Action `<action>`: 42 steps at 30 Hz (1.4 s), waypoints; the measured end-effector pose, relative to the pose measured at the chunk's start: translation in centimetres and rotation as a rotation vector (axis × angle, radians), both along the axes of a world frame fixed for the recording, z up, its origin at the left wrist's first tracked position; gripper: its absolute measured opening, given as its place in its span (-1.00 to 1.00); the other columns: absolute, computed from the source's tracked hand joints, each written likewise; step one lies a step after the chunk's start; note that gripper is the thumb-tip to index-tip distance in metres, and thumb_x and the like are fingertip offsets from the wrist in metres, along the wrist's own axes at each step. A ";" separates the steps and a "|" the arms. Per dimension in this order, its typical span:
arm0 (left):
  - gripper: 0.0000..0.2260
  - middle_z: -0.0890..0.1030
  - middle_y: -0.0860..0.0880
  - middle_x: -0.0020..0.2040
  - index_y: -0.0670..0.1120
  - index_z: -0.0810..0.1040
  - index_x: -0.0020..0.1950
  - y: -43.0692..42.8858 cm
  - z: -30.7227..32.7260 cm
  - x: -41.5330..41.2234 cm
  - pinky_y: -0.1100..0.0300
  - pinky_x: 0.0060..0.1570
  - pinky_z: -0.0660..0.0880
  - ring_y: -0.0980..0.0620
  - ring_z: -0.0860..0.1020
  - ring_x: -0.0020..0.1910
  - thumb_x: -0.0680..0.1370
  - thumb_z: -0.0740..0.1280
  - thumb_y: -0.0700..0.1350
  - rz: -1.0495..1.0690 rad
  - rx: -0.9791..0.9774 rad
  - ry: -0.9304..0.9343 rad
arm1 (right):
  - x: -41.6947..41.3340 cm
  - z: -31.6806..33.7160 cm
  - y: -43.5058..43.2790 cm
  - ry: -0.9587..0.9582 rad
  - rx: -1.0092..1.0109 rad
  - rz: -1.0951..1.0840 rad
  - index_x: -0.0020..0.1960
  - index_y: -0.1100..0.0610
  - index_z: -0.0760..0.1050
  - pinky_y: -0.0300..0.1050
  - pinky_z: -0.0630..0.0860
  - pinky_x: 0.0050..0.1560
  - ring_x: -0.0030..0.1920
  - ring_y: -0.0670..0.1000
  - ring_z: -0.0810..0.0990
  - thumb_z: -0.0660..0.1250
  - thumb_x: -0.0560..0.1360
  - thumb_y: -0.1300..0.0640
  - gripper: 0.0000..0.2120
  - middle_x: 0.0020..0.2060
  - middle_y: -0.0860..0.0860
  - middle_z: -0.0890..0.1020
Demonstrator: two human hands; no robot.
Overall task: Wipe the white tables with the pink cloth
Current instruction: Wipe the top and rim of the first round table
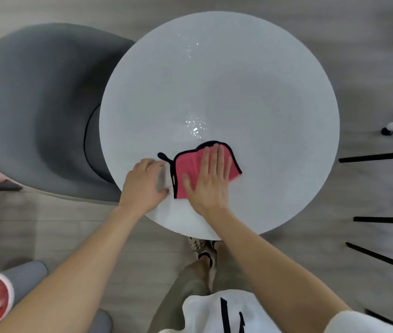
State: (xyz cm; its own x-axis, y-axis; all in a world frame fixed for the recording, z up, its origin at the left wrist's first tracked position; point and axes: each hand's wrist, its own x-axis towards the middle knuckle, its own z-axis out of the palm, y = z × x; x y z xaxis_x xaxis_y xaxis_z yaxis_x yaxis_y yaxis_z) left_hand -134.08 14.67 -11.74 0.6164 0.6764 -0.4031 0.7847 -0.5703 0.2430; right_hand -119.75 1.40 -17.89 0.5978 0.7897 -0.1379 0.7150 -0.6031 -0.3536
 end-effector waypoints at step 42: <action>0.63 -0.11 -0.42 0.70 -0.07 -0.29 0.72 9.3 -0.5 2.7 -0.33 0.58 0.28 -0.44 -0.06 0.70 0.00 0.61 0.58 -0.200 0.090 0.414 | 0.4 -1.9 5.2 -0.176 -0.020 0.010 0.77 0.14 0.08 0.38 -0.04 0.68 0.77 0.13 -0.08 0.06 0.76 -0.23 -0.29 0.76 0.14 0.04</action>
